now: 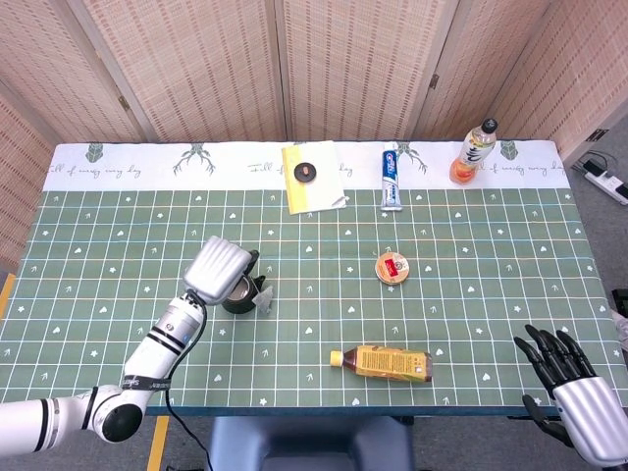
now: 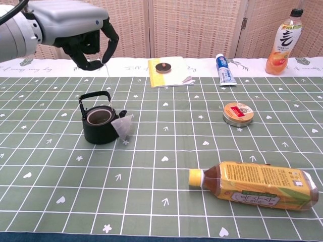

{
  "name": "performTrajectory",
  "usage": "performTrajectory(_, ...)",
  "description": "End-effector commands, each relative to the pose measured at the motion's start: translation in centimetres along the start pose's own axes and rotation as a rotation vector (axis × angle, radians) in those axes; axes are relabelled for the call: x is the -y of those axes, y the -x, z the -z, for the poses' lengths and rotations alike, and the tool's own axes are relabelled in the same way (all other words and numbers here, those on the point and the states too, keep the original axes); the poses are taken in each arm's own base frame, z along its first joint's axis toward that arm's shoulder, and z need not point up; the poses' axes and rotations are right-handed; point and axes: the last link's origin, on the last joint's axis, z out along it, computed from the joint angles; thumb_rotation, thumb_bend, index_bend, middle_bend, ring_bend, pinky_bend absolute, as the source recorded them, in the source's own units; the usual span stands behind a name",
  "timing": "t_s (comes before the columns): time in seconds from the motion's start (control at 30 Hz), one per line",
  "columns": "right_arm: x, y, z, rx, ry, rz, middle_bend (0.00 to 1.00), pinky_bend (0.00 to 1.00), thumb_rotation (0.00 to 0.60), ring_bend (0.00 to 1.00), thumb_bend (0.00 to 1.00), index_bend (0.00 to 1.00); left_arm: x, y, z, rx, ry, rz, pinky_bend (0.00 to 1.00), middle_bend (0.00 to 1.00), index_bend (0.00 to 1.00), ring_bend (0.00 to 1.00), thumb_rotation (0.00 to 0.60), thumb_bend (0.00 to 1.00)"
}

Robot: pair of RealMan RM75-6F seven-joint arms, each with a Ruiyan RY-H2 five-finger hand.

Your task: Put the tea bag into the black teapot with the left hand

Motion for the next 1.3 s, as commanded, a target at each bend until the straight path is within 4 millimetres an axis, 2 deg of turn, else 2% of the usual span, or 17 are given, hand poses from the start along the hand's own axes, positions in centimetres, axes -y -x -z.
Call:
performTrajectory(0.03, -0.2, 0.0, -0.4, 0.007, 0.017, -0.006, 0.0, 0.0, 0.6, 0.0, 0.42, 0.0, 0.3, -0.7, -0.5, -0.01, -0.01, -0.007, 1.0, 1.0, 0.59, 1.0, 0.6, 0.39)
performTrajectory(0.3, -1.0, -0.3, -1.0, 0.003, 0.065, -0.023, 0.0, 0.0, 0.6, 0.0, 0.42, 0.0, 1.0, -3.6, -1.3, -0.057, -0.035, -0.015, 1.0, 1.0, 0.58, 1.0, 0.6, 0.39)
performTrajectory(0.47, -1.2, -0.2, -1.3, 0.007, 0.081, -0.021, 0.0, 0.0, 0.6, 0.0, 0.42, 0.0, 1.6, -4.5, -1.3, -0.065, -0.045, -0.015, 1.0, 1.0, 0.58, 1.0, 0.6, 0.39)
performTrajectory(0.8, -1.3, -0.1, -1.4, -0.003, 0.101, -0.017, 0.0, 0.0, 0.6, 0.0, 0.42, 0.0, 4.1, -4.7, -0.6, -0.057, -0.082, -0.011, 1.0, 1.0, 0.58, 1.0, 0.6, 0.39)
performTrajectory(1.3, -1.2, -0.1, -1.3, -0.014, 0.099, -0.017, 0.0, 0.0, 0.6, 0.0, 0.42, 0.0, 4.8, -3.1, 0.9, 0.001, -0.081, -0.021, 1.0, 1.0, 0.58, 1.0, 0.6, 0.39)
